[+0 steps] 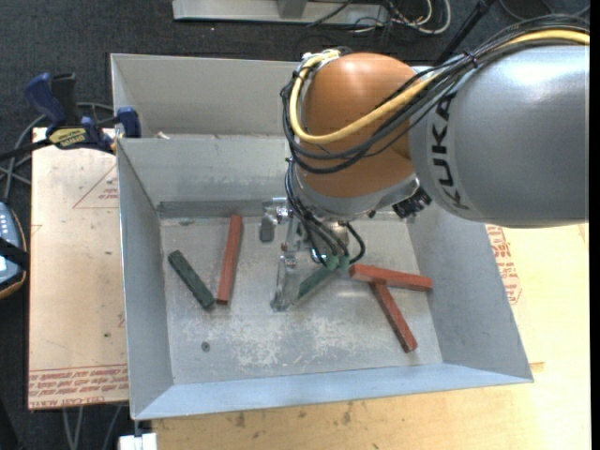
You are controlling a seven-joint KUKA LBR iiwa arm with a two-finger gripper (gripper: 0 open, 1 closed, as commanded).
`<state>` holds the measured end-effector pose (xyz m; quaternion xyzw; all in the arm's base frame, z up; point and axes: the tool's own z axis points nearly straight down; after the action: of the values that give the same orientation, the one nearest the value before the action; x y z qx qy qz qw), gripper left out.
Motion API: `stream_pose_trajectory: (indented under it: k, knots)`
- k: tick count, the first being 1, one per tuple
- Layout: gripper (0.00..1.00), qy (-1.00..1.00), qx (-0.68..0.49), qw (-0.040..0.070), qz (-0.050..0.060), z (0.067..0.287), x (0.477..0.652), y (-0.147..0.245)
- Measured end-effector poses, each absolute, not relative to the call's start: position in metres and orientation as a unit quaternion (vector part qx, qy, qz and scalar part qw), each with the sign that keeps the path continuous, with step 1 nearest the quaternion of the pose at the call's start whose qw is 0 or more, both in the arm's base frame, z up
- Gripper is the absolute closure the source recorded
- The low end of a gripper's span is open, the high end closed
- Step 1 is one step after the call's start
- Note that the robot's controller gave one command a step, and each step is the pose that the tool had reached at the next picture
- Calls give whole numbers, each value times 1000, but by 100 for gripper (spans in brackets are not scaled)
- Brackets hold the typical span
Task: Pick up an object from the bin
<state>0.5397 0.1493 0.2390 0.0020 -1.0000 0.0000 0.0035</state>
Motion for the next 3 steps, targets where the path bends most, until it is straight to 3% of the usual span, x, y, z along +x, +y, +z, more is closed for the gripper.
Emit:
stream_pose_trajectory:
  k: [1, 2, 3]
  knots:
    - [0, -939, 345, -1, -1, 69, 591, 170]
    - [0, -908, 420, -3, -1, 101, 602, 179]
    - [0, -896, 444, -4, 0, 124, 625, 165]
